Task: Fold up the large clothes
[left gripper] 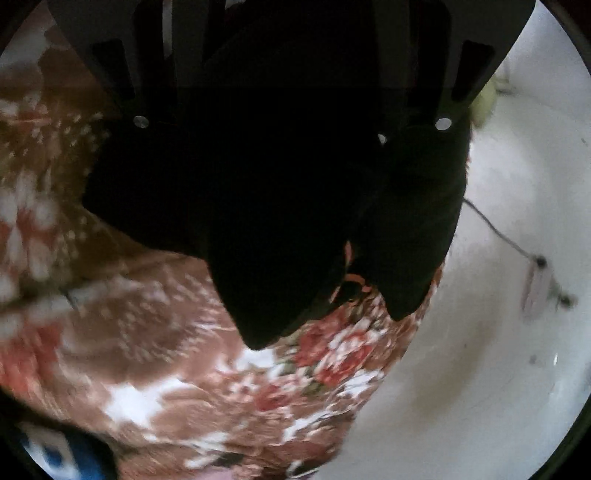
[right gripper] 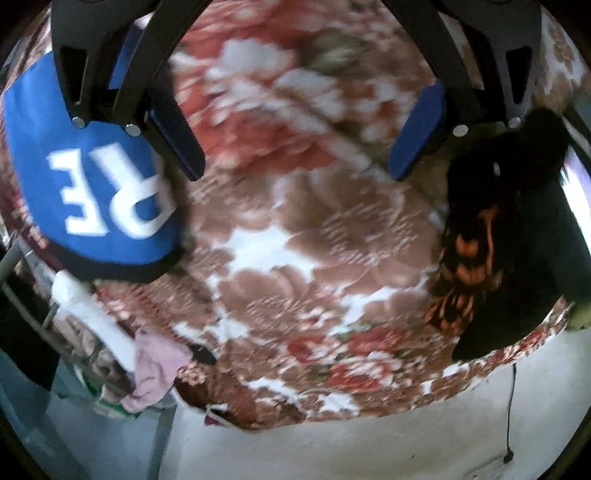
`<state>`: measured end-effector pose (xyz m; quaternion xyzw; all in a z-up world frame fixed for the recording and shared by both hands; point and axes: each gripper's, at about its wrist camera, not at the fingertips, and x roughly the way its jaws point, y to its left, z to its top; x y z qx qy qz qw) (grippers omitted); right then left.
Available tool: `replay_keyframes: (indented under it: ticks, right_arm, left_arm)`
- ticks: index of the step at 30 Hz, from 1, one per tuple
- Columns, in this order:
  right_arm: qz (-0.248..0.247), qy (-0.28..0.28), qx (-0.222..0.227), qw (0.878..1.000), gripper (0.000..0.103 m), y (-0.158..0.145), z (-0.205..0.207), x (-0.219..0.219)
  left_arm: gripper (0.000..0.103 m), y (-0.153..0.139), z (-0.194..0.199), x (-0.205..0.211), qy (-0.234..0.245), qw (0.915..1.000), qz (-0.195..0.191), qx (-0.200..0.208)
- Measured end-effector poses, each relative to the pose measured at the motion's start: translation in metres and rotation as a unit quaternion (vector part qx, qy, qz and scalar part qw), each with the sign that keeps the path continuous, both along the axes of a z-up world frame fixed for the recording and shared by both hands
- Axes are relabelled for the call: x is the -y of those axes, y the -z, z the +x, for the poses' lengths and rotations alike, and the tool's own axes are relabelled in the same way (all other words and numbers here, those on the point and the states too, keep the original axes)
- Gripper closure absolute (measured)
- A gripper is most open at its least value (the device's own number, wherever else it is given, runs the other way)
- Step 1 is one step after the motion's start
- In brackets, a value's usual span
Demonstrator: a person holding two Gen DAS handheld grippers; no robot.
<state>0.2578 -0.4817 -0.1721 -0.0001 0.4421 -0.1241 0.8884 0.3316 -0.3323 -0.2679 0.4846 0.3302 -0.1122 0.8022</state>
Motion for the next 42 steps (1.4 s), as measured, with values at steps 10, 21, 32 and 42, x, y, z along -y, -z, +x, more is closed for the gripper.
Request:
replay_keyframes:
  ticks: [10, 21, 32, 42]
  right_arm:
    - [-0.005, -0.09, 0.007, 0.996, 0.005, -0.06, 0.05, -0.019]
    - [-0.069, -0.213, 0.005, 0.975, 0.005, -0.103, 0.123, -0.131]
    - [-0.048, -0.255, -0.055, 0.964, 0.005, -0.084, 0.153, -0.196]
    - [-0.024, -0.291, -0.056, 0.955, 0.005, -0.05, 0.227, -0.252]
  left_arm:
    - [0.039, 0.003, -0.012, 0.015, -0.003, 0.9973, 0.053, 0.05]
    - [0.006, -0.004, -0.093, 0.022, 0.067, 0.9974, -0.013, 0.022]
    - [0.006, -0.107, -0.111, -0.1, 0.033, 0.9905, -0.13, 0.034]
    - [0.005, -0.15, 0.01, -0.19, -0.055, 0.9453, -0.319, -0.043]
